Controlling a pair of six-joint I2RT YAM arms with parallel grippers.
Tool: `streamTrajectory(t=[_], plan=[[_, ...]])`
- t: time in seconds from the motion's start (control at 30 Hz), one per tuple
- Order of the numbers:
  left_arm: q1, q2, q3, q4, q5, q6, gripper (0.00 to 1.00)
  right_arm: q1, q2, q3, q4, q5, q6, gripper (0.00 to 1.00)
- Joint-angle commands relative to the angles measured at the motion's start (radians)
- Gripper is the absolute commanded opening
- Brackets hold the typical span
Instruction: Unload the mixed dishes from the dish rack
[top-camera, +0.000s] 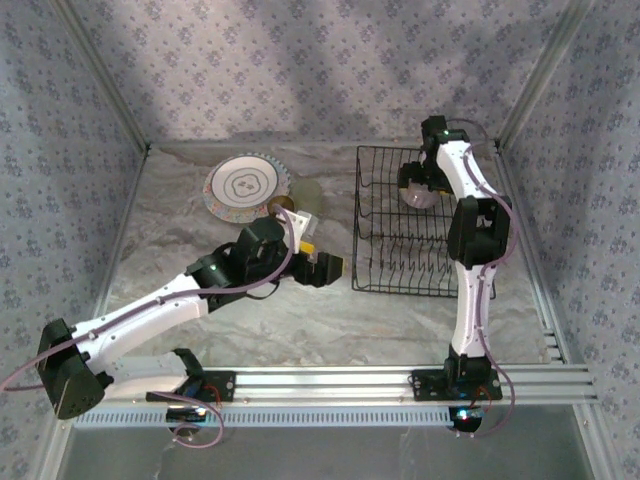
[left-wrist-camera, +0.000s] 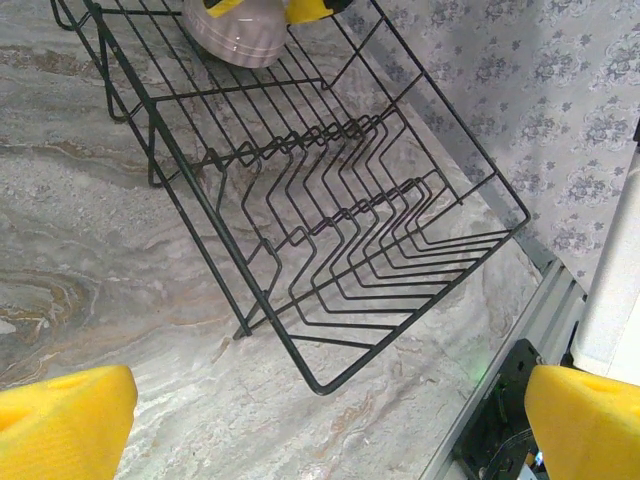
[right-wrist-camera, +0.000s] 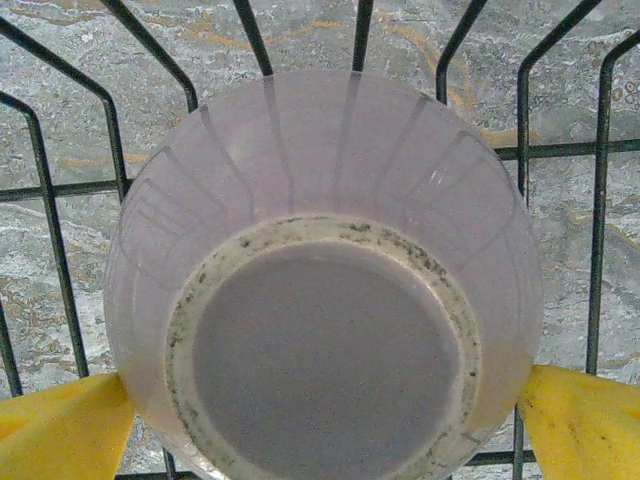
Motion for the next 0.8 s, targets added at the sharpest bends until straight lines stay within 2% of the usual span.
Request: streamTrajectory(t=[0.0, 0.07, 0.2, 0.53, 0.77], plan=[[-0.003, -0.02, -0.011, 0.019, -0.015, 0.002, 0.99, 0.001, 0.061, 0.011, -0.028, -0.001, -0.016, 1.0], [-0.003, -0.022, -0.013, 0.021, -0.018, 0.002, 0.99, -0.001, 0.061, 0.006, -0.025, -0.009, -0.016, 1.0], [-0.002, -0.024, -0.011, 0.017, -0.046, -0.007, 0.99, -0.002, 0.046, -0.024, -0.005, -0.026, -0.018, 0.94], [-0.002, -0.022, -0.016, 0.034, -0.052, -0.016, 0.99, -0.014, 0.02, -0.054, 0.007, -0.06, -0.013, 0.72], [0.001, -0.022, -0.014, 0.042, -0.061, -0.052, 0.99, -0.015, -0.03, -0.111, 0.05, -0.102, -0.007, 0.65]])
